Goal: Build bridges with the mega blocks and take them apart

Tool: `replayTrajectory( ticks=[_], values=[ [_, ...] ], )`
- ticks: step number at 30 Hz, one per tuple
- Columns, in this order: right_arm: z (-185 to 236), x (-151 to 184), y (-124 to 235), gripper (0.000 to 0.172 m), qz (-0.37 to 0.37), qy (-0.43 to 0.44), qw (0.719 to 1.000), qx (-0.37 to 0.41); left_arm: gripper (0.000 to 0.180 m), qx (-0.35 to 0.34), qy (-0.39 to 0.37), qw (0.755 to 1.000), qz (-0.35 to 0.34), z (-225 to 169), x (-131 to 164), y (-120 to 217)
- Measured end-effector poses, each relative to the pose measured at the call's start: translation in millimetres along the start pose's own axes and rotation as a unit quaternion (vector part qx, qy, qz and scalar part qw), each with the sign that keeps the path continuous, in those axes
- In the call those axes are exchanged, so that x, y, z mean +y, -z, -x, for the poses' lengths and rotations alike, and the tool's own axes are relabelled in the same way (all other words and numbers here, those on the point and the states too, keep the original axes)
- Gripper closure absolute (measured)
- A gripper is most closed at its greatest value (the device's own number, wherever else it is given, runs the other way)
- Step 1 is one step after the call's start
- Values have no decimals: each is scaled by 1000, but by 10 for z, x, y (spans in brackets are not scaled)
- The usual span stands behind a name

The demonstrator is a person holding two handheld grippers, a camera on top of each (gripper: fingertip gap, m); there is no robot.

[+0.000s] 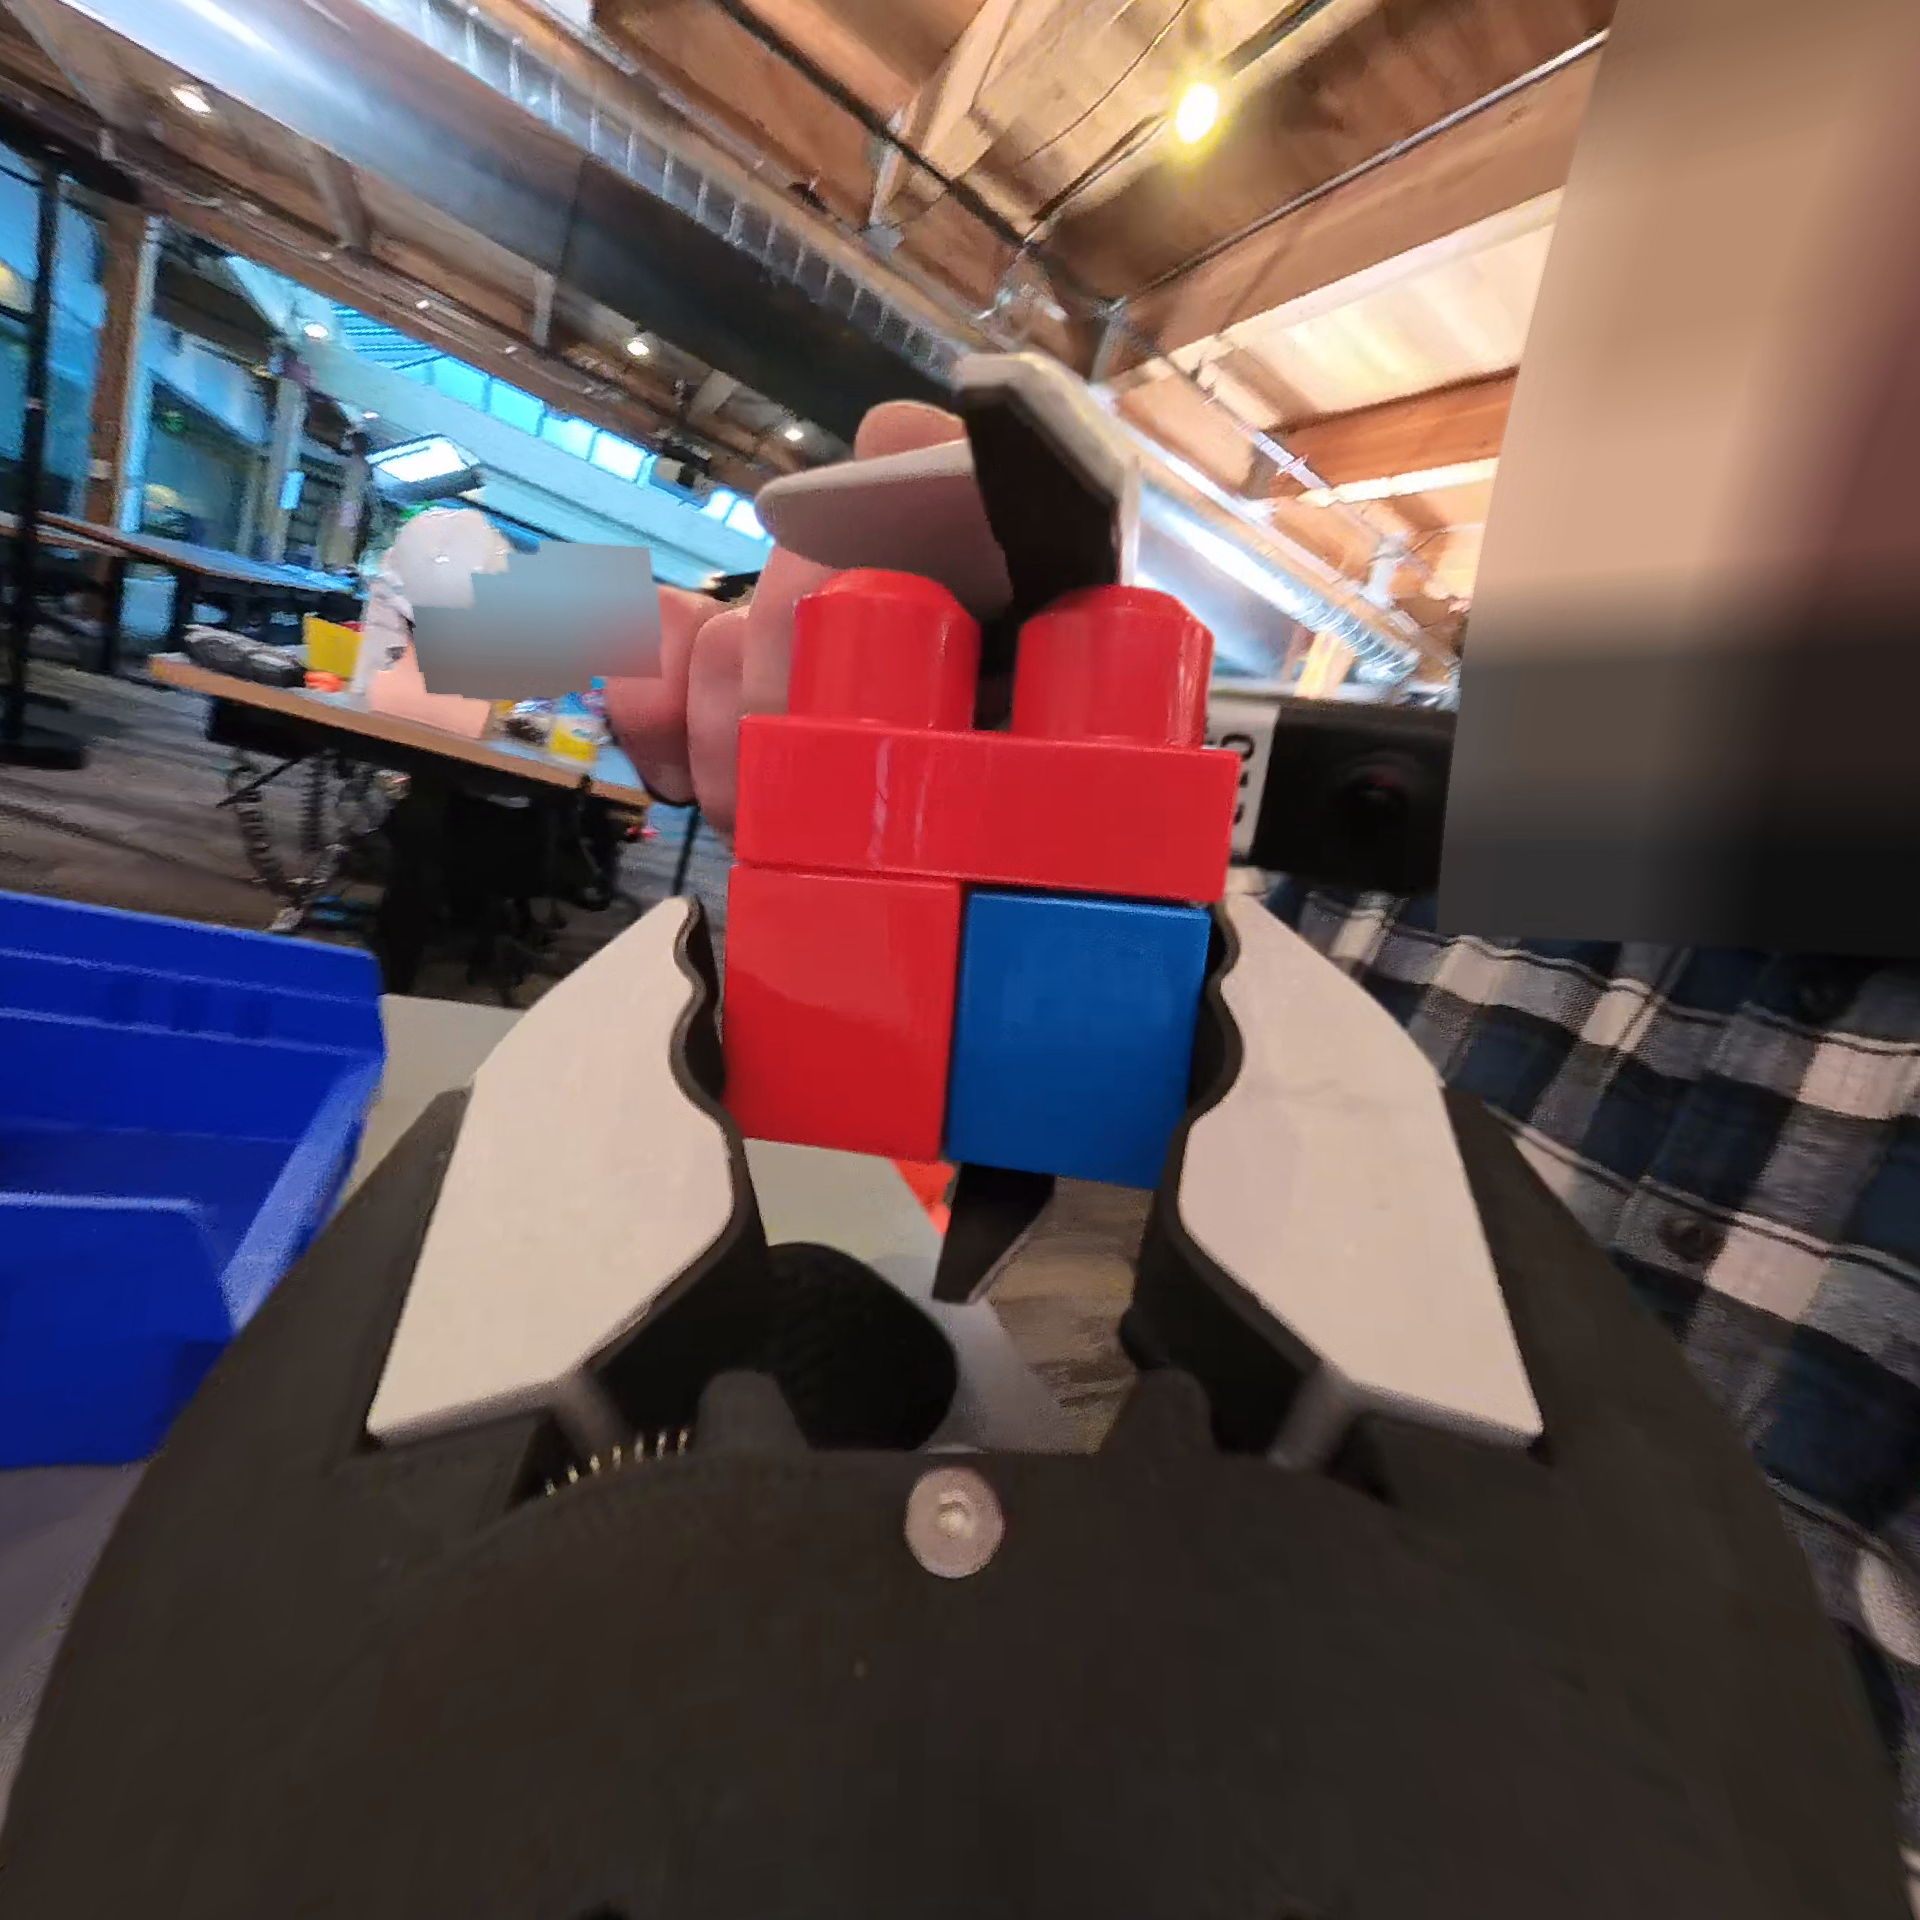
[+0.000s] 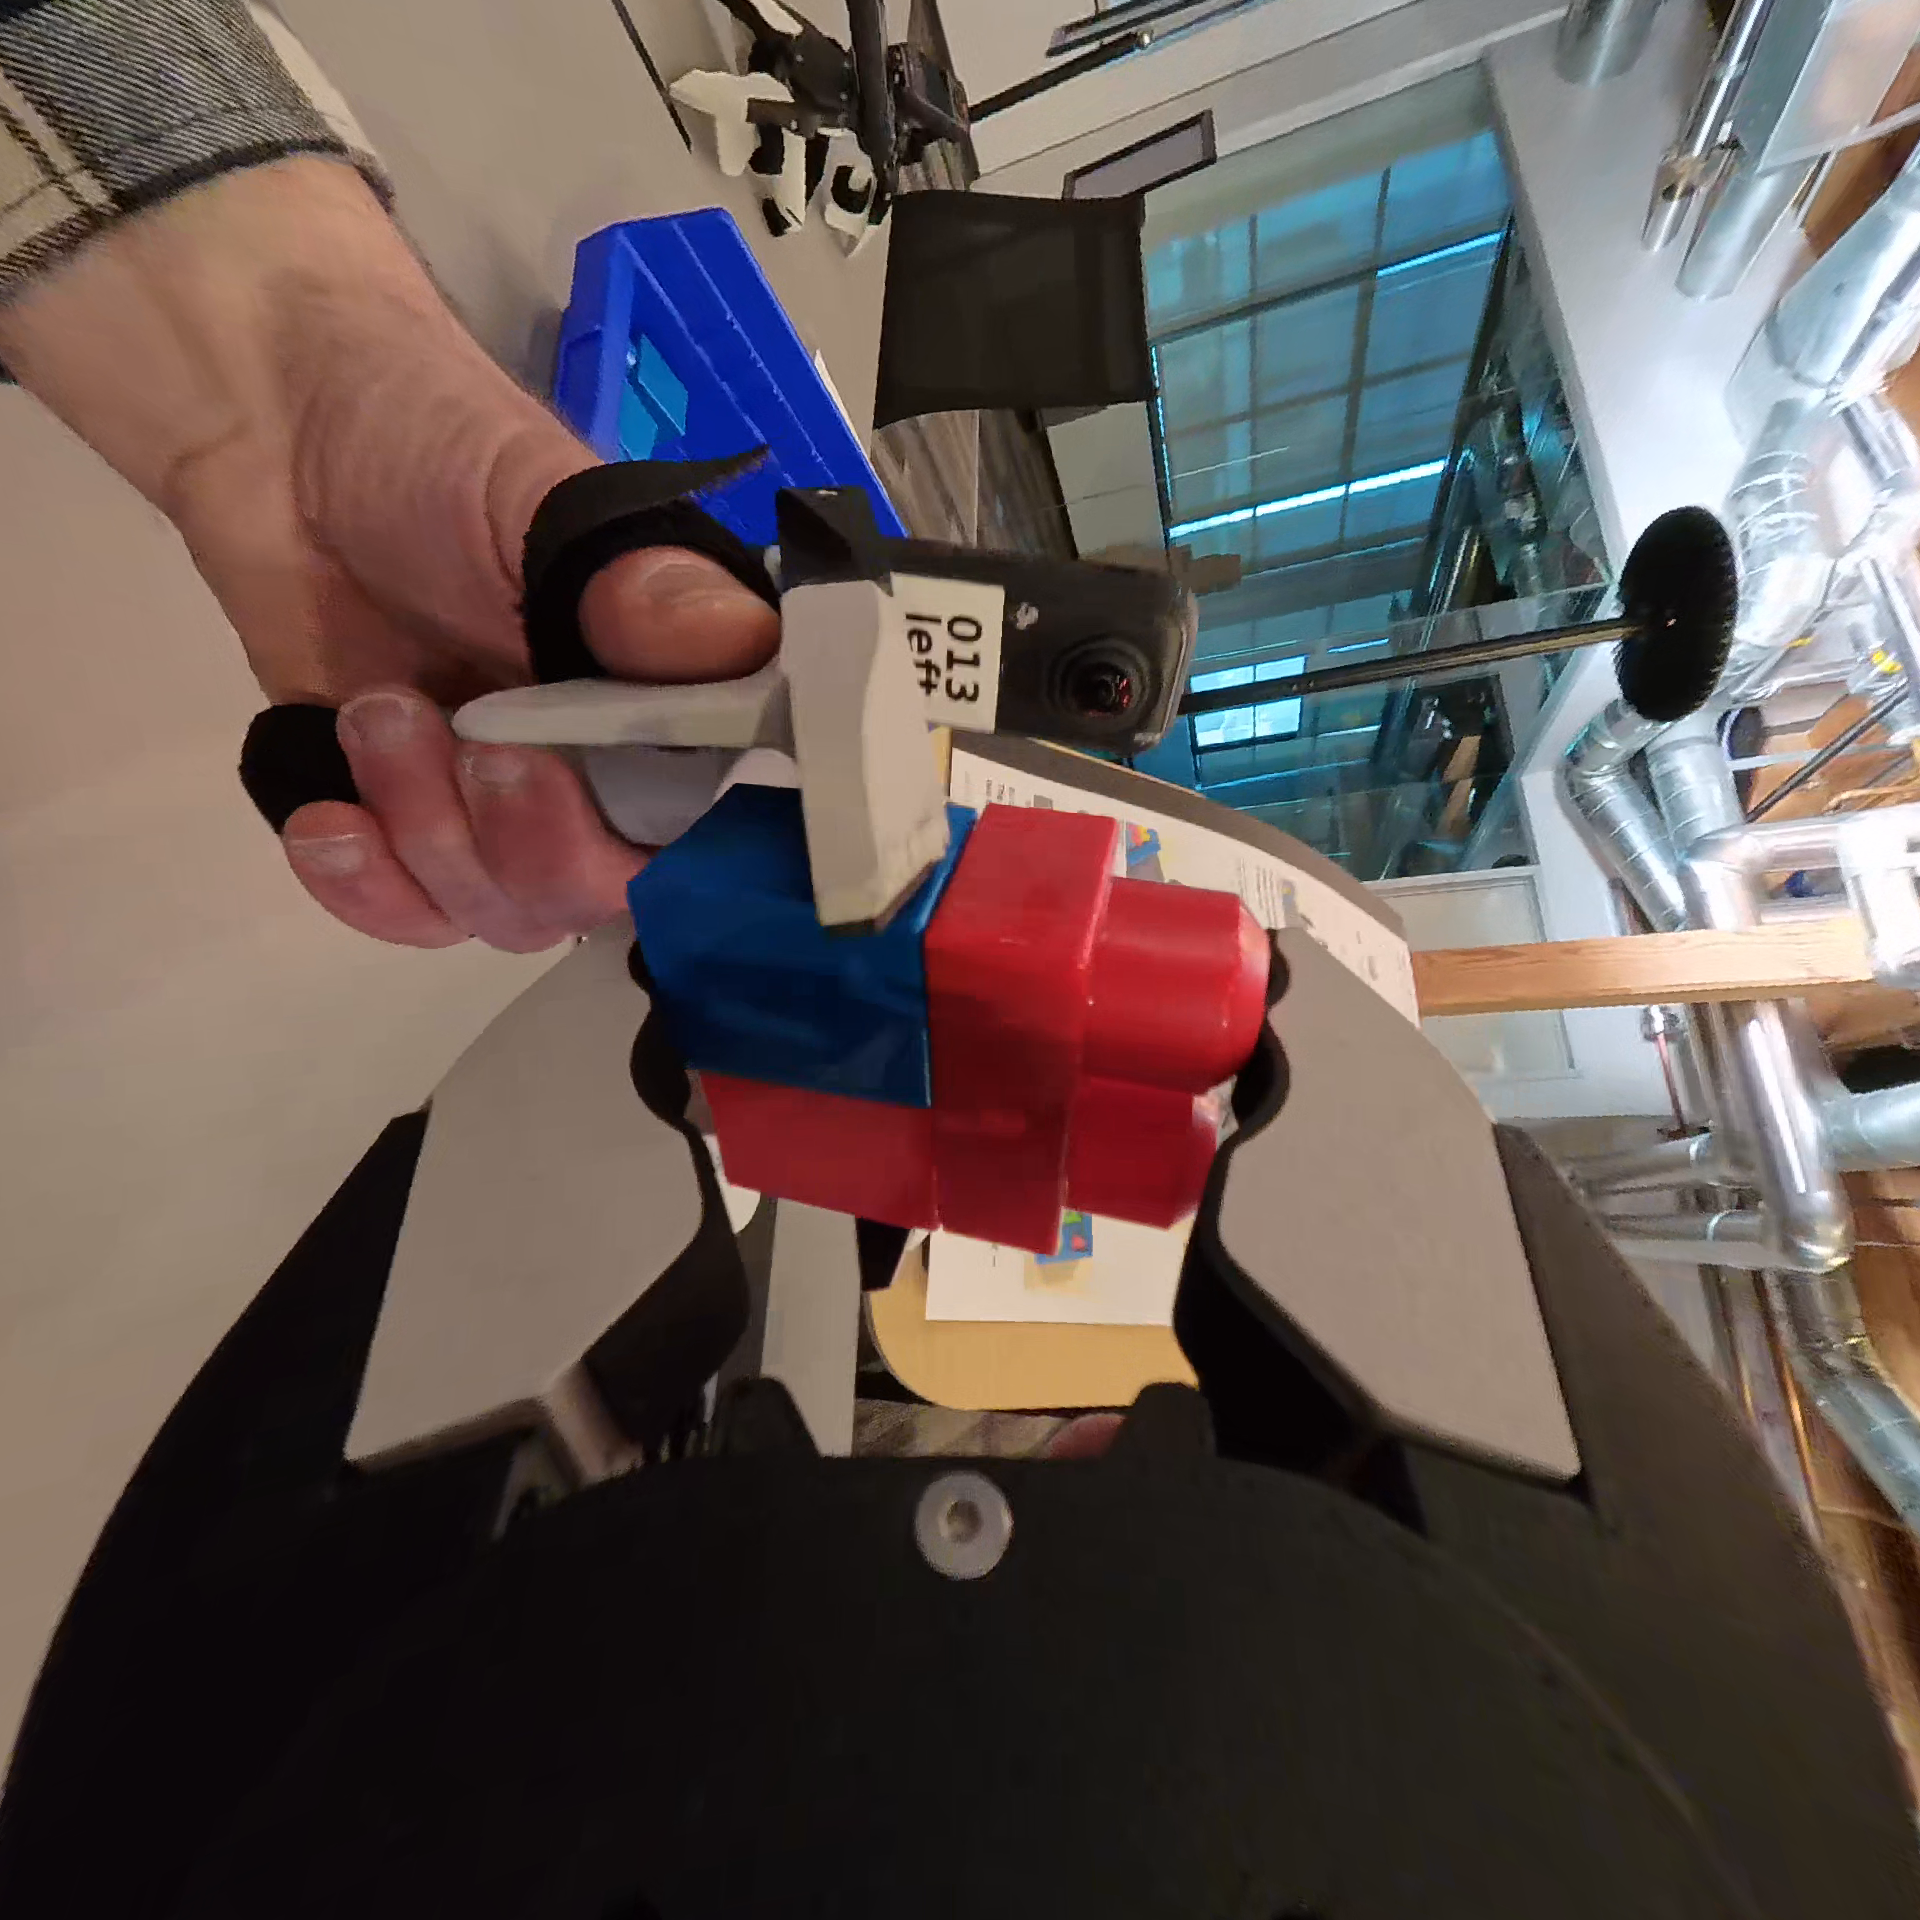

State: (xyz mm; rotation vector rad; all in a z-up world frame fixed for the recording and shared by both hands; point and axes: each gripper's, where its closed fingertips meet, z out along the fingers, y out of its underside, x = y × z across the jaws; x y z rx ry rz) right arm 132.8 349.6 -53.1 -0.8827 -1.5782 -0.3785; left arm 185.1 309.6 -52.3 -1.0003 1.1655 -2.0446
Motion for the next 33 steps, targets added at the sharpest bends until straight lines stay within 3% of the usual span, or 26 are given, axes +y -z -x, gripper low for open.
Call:
replayTrajectory(
  ticks=[22, 26, 27, 28, 32, 33],
  values=[
    [65, 108, -28, 71, 37, 28, 998, -41, 98, -142, -97, 984, 52, 161, 40, 70],
    [-33, 63, -3, 68, 11, 42, 999, -4, 98, -162, -118, 979, 42, 141, -50, 66],
    [-80, 38, 14, 54, 2, 43, 999, 14, 98, -182, -122, 974, 52, 184, -66, 74],
    [-115, -5, 40, 50, -12, 41, 999, 27, 98, -197, -127, 970, 62, 218, -83, 81],
    [-134, -43, 55, 55, -12, 54, 997, 48, 98, -198, -109, 973, 51, 211, -231, 47],
    [-177, -71, 73, 67, -21, 45, 997, 59, 98, -193, -108, 973, 60, 214, -208, 21]
  ],
)
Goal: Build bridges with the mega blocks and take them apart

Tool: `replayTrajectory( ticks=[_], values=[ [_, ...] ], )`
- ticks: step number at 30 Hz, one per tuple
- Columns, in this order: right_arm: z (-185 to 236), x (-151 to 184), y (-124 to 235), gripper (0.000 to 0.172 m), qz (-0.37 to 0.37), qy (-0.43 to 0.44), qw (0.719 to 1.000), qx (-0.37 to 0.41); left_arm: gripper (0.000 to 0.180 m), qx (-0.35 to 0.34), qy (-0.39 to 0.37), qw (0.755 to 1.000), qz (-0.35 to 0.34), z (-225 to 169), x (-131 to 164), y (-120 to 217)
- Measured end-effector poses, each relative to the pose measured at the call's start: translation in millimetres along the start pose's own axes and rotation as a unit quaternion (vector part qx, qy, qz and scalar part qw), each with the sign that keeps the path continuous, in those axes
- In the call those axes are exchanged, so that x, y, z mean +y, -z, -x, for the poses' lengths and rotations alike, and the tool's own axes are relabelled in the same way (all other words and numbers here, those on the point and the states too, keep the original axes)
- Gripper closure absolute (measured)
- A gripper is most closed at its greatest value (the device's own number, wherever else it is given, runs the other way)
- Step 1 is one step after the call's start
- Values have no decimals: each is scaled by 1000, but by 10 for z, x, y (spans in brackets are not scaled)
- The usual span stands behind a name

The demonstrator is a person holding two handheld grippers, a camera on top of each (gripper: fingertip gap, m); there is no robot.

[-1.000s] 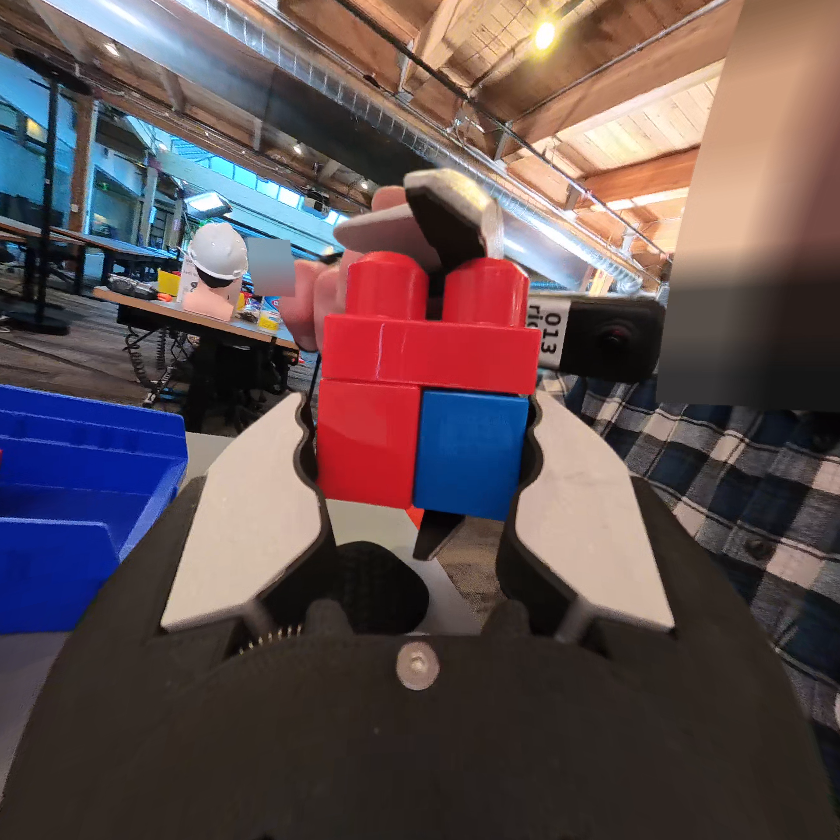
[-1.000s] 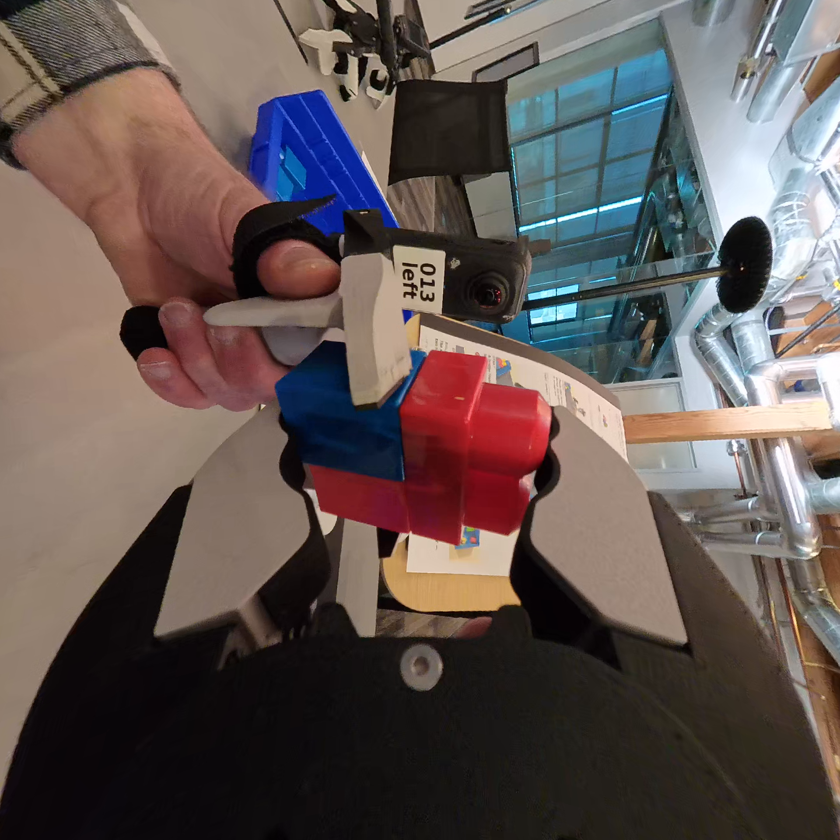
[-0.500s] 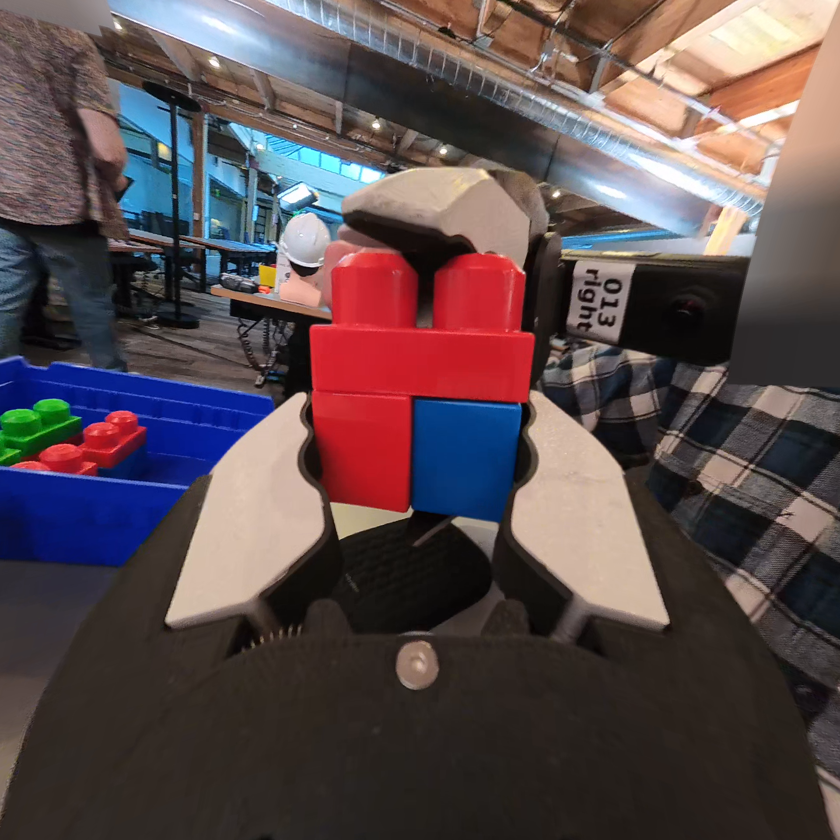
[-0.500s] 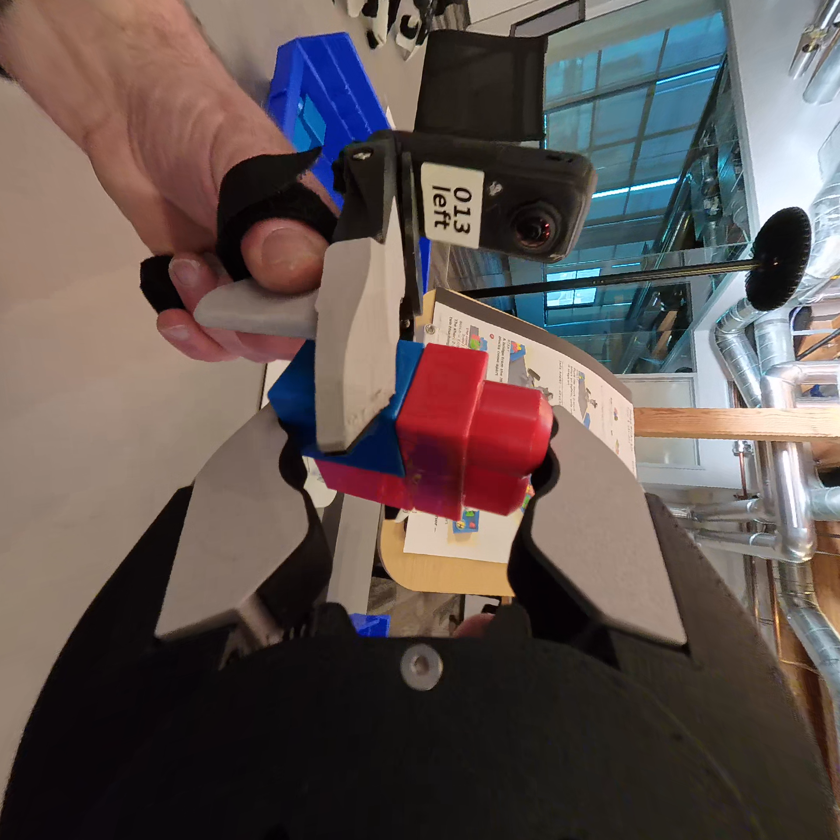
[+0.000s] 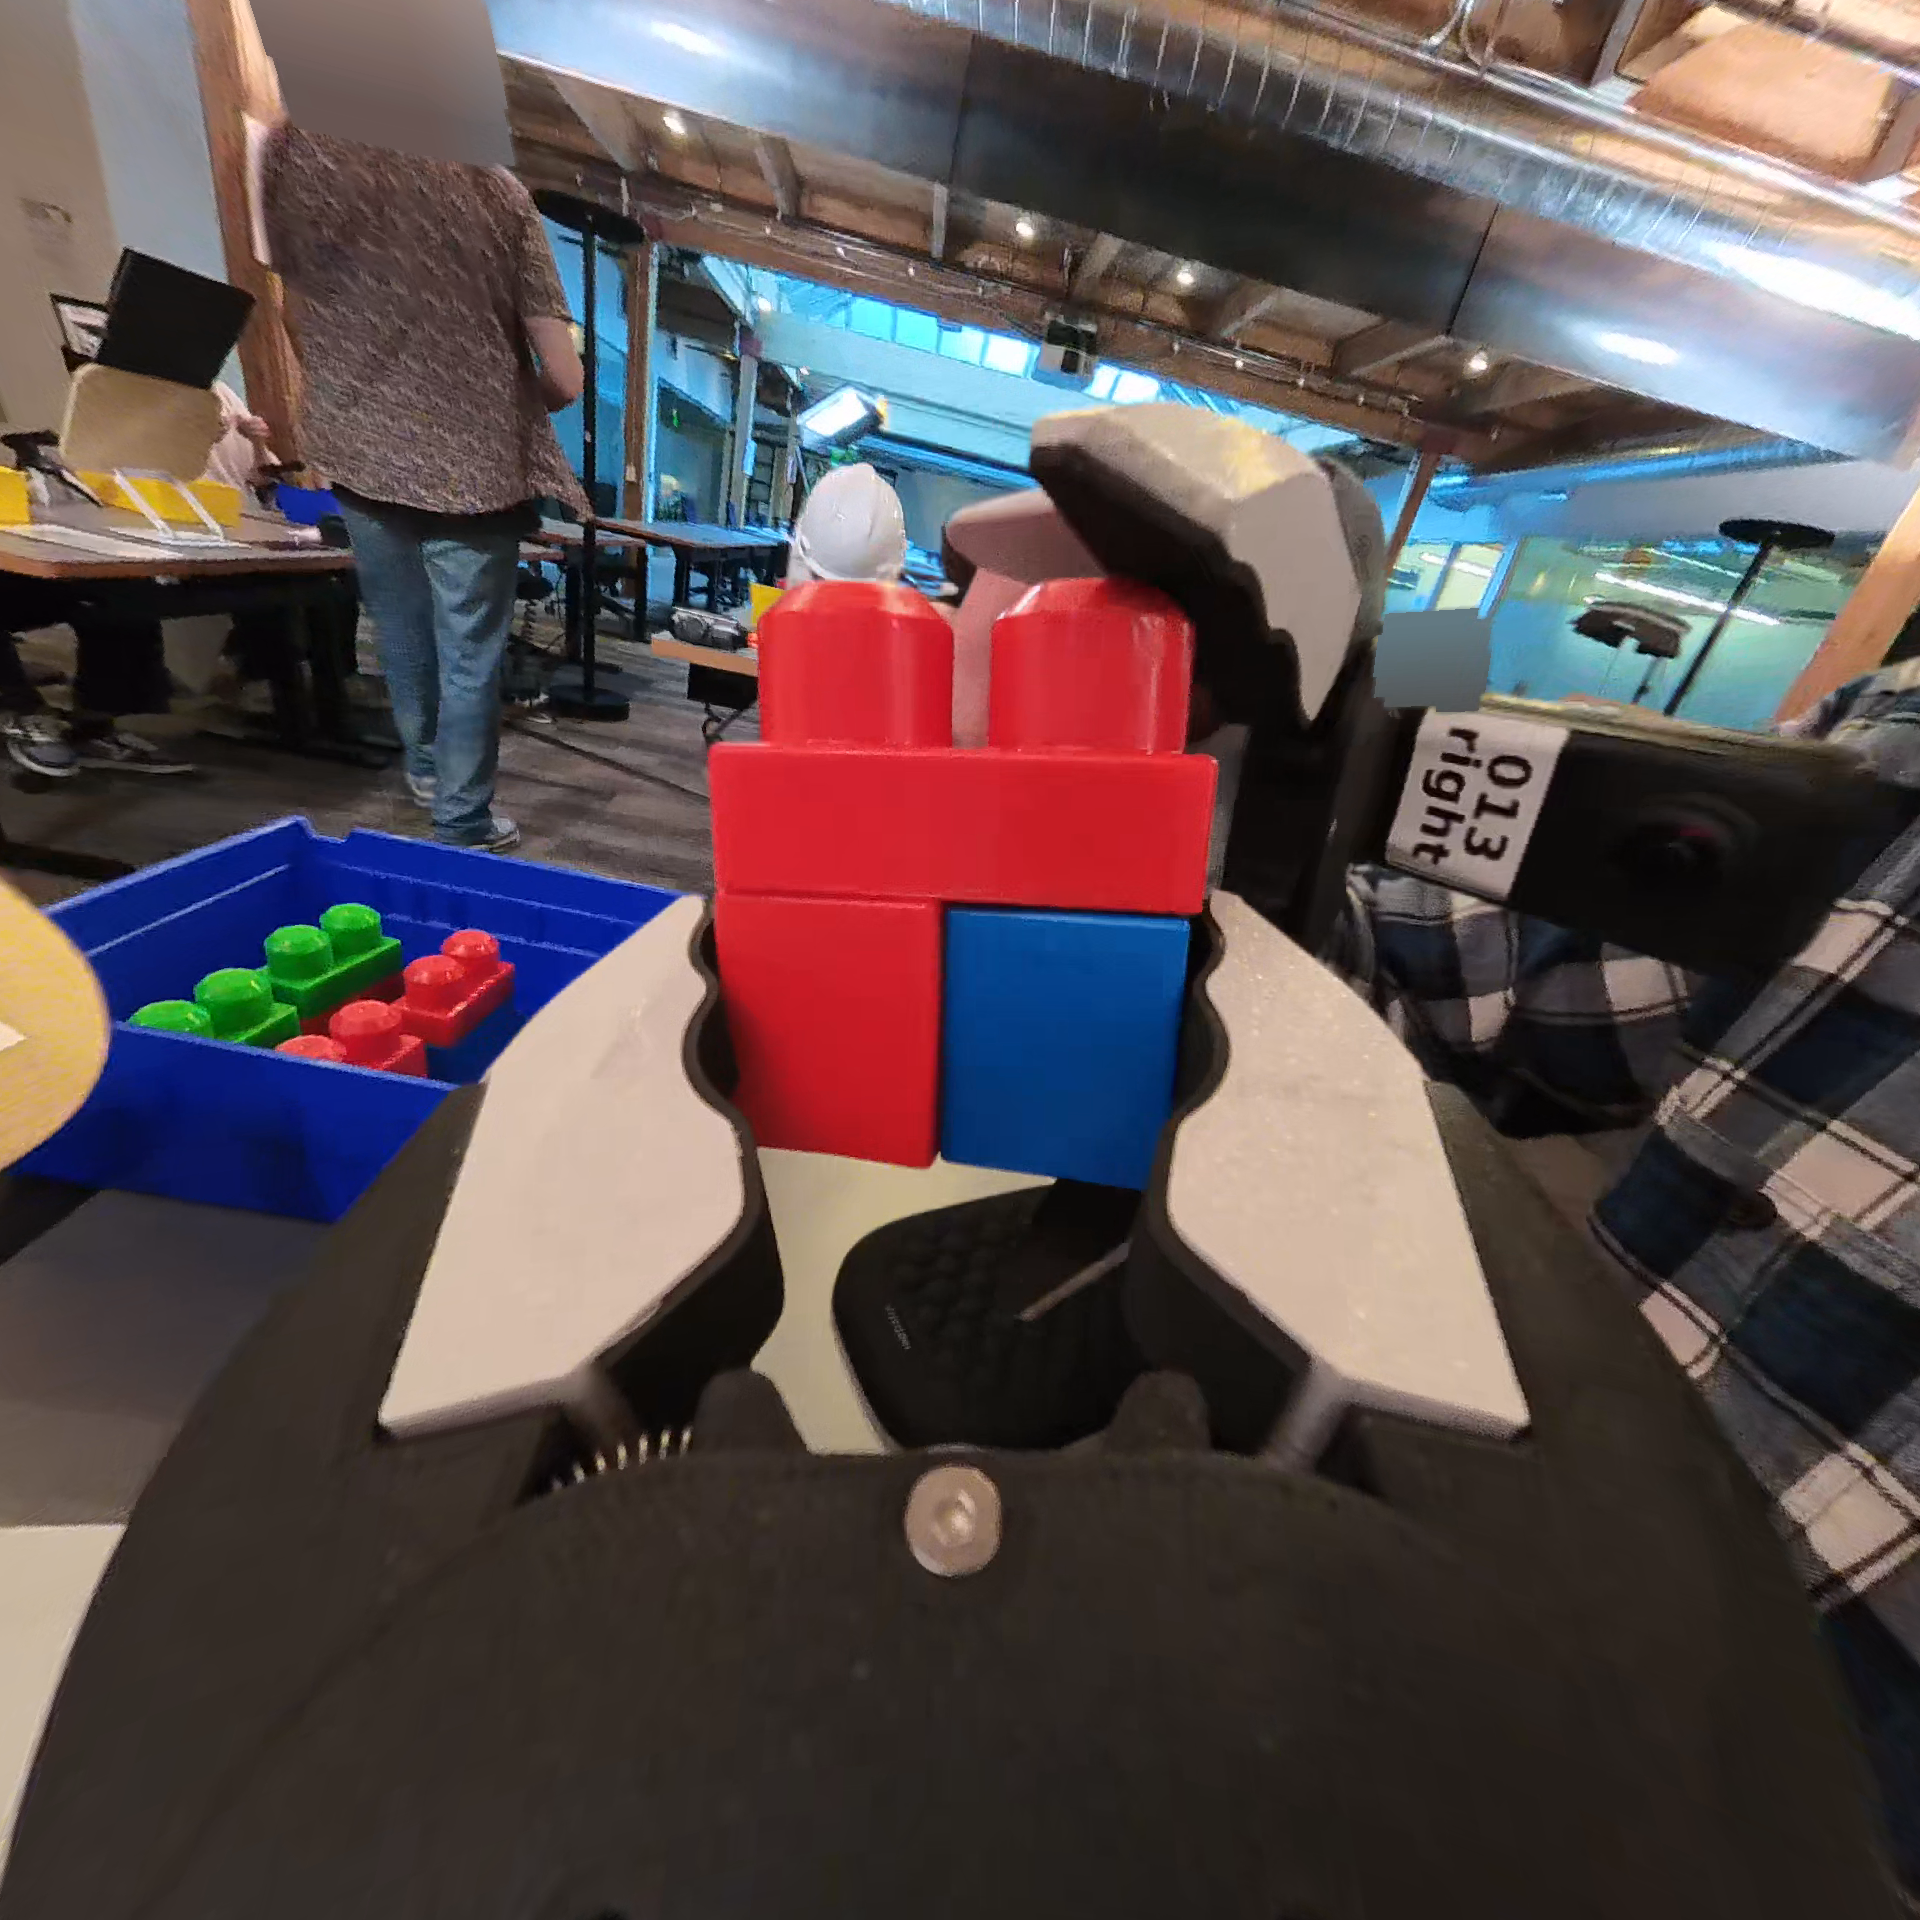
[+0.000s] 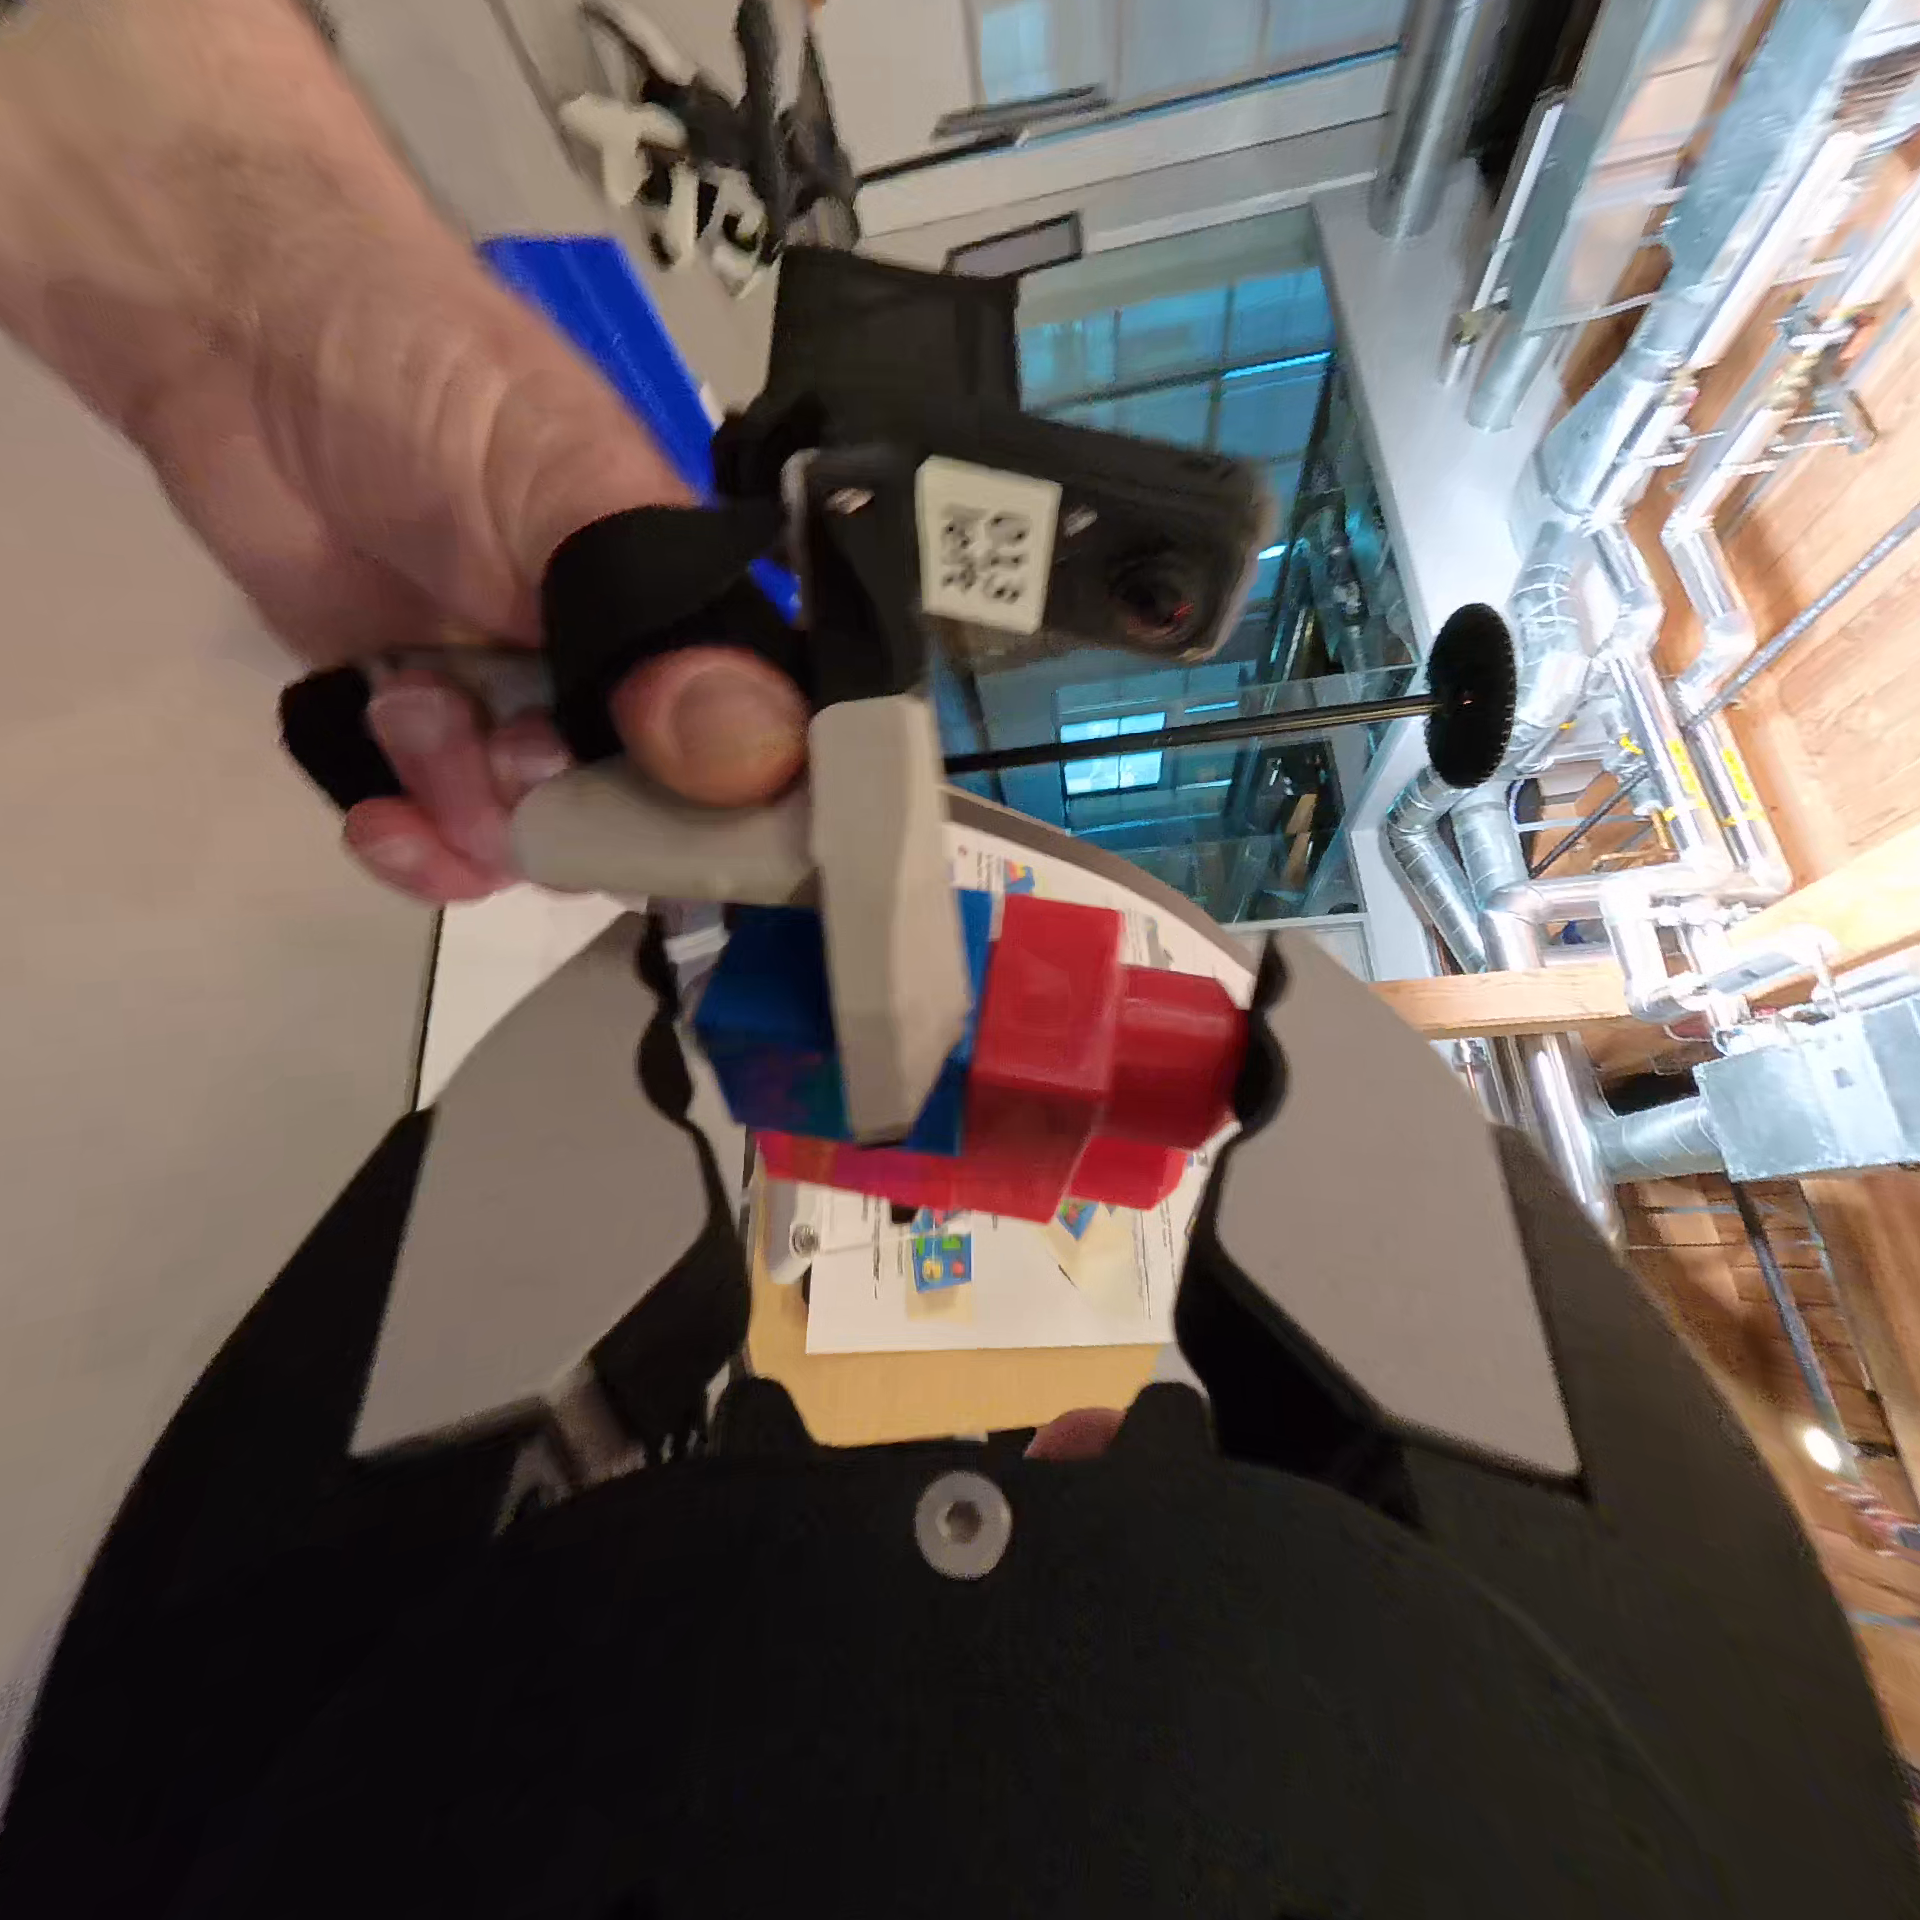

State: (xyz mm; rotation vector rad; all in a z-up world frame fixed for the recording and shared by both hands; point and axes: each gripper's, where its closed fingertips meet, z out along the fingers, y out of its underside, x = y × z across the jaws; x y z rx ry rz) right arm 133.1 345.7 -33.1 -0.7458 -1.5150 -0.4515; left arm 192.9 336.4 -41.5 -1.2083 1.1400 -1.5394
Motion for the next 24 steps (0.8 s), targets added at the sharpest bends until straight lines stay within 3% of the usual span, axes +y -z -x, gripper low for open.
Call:
replayTrajectory(
  ticks=[8, 20, 24],
  values=[
    [-15, -4, -22, 72, 7, -24, 999, -39, 98, 72, 59, 995, -41, -57, -24, -28],
    [187, 115, -57, 73, 59, 16, 991, -120, 99, 57, 62, 996, -11, 42, 156, -34],
    [179, 68, -117, 71, 48, 2, 992, -120, 99, 89, 91, 991, -47, 46, 134, 16]
  ],
)
